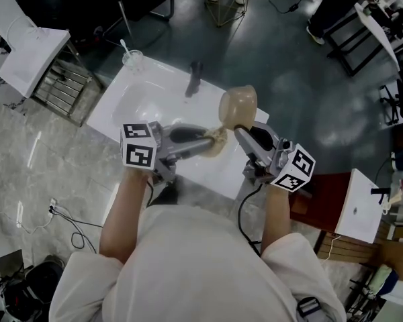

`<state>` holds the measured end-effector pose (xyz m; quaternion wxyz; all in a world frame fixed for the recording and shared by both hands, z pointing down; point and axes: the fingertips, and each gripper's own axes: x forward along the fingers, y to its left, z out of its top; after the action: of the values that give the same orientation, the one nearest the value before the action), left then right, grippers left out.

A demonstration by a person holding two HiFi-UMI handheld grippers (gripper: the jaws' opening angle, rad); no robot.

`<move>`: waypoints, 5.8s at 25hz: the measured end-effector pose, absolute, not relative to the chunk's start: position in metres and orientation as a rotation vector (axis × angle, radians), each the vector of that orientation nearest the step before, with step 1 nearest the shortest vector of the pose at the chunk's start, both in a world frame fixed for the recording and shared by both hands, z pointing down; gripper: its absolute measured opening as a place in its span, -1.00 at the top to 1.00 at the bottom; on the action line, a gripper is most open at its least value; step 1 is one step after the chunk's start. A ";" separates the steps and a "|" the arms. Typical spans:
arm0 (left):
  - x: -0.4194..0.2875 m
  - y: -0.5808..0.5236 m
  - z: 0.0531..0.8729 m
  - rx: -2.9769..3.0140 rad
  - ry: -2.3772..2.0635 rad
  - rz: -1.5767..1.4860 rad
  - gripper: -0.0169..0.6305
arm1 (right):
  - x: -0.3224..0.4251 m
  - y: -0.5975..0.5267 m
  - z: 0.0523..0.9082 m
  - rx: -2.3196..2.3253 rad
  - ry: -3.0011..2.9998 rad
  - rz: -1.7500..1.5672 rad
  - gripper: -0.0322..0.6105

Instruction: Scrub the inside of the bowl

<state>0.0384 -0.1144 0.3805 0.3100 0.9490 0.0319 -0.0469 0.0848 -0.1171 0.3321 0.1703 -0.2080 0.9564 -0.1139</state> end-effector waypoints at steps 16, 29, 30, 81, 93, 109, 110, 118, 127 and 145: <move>0.035 -0.133 0.322 2.668 0.050 -0.129 0.69 | 0.067 -0.116 0.382 -0.734 3.054 -0.266 0.85; 0.036 -0.170 0.336 2.756 -0.110 0.110 0.69 | 0.052 -0.074 0.403 -0.410 3.220 -0.307 0.84; 0.037 -0.173 0.341 2.749 -0.118 0.121 0.69 | 0.051 -0.071 0.399 -0.369 3.202 -0.316 0.84; 0.020 -0.155 0.339 2.693 -0.151 -0.113 0.69 | 0.074 -0.099 0.357 -0.583 2.739 -0.422 0.85; 0.024 -0.137 0.354 2.743 -0.064 0.043 0.69 | 0.078 -0.106 0.349 -0.620 2.708 -0.410 0.85; 0.016 -0.151 0.362 2.702 -0.176 0.057 0.69 | 0.066 -0.095 0.344 -0.544 2.744 -0.381 0.85; 0.016 -0.150 0.362 2.700 -0.164 0.058 0.69 | 0.066 -0.096 0.345 -0.546 2.740 -0.382 0.85; 0.025 -0.140 0.352 2.685 -0.055 -0.039 0.69 | 0.077 -0.107 0.349 -0.601 2.733 -0.384 0.85; 0.020 -0.155 0.342 2.662 -0.152 -0.120 0.69 | 0.068 -0.100 0.350 -0.585 2.779 -0.374 0.85; 0.028 -0.142 0.356 2.684 -0.059 0.011 0.69 | 0.078 -0.111 0.346 -0.638 2.726 -0.372 0.85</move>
<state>0.0278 -0.1418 0.3564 0.2263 0.9738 -0.0214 0.0042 0.0775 -0.1112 0.3461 0.1582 -0.2229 0.9531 -0.1302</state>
